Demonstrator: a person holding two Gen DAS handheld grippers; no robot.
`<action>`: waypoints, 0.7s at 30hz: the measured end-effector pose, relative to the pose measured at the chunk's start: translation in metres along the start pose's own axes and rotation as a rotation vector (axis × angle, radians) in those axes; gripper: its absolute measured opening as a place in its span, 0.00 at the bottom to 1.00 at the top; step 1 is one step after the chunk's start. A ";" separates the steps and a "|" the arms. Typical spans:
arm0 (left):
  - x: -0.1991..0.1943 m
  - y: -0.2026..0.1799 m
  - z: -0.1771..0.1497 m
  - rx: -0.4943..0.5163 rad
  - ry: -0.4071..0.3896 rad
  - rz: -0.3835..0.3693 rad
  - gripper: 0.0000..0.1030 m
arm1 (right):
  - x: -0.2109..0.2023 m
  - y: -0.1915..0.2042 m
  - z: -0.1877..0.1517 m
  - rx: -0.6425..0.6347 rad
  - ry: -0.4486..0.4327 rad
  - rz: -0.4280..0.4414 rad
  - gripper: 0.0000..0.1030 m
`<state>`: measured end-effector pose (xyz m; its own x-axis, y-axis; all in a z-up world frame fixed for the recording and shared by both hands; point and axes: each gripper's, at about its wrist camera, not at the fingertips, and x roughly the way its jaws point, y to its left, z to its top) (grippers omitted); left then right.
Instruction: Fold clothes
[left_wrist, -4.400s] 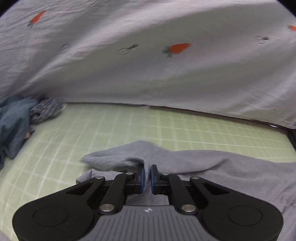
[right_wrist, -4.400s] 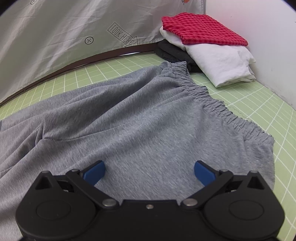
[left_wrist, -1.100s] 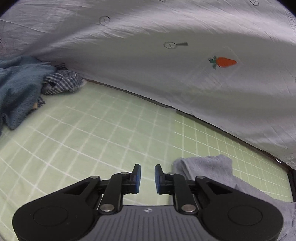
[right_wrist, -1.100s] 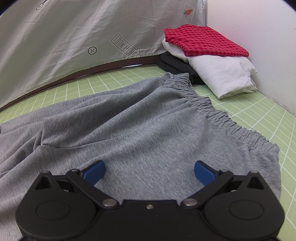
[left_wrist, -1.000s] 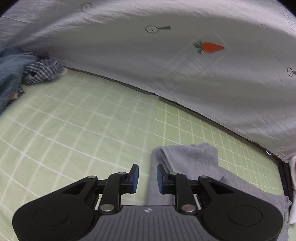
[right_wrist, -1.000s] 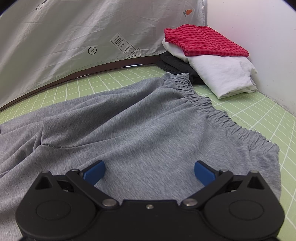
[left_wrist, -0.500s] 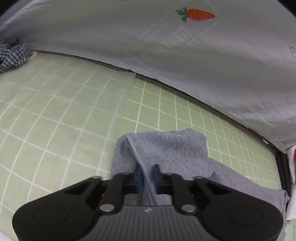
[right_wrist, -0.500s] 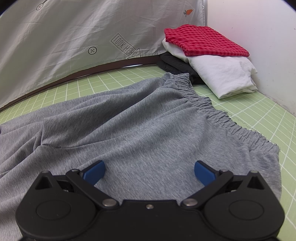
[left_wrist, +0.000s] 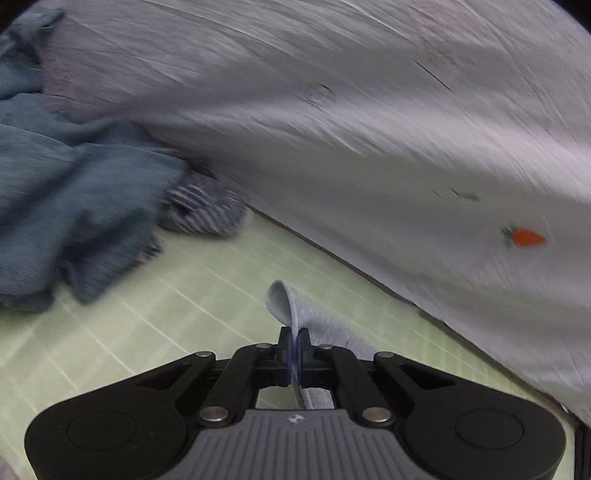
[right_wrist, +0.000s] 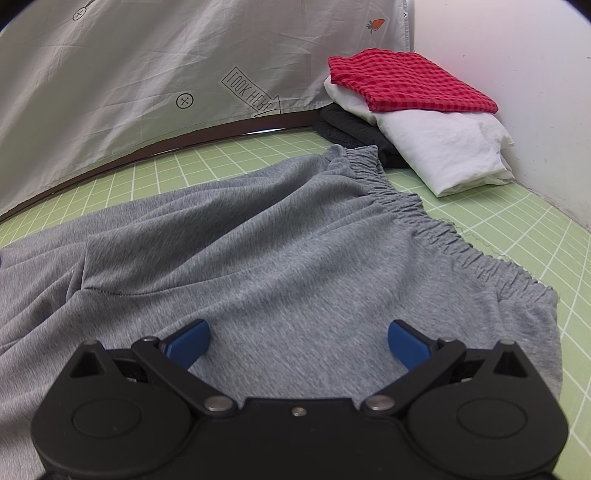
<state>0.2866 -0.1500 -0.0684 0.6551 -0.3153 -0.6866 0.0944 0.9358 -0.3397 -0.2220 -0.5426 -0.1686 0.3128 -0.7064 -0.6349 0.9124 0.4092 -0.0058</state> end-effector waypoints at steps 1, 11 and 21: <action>-0.002 0.014 0.010 -0.037 -0.015 0.046 0.03 | 0.000 0.000 0.000 0.000 0.000 0.001 1.00; -0.019 0.071 0.001 -0.066 -0.002 0.192 0.36 | 0.000 0.000 0.001 -0.002 0.000 0.001 1.00; -0.007 0.049 -0.087 -0.050 0.181 0.119 0.60 | 0.001 0.000 0.002 -0.002 0.000 0.000 1.00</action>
<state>0.2217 -0.1156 -0.1364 0.5133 -0.2309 -0.8266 -0.0154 0.9605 -0.2779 -0.2215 -0.5445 -0.1679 0.3127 -0.7067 -0.6347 0.9121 0.4100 -0.0072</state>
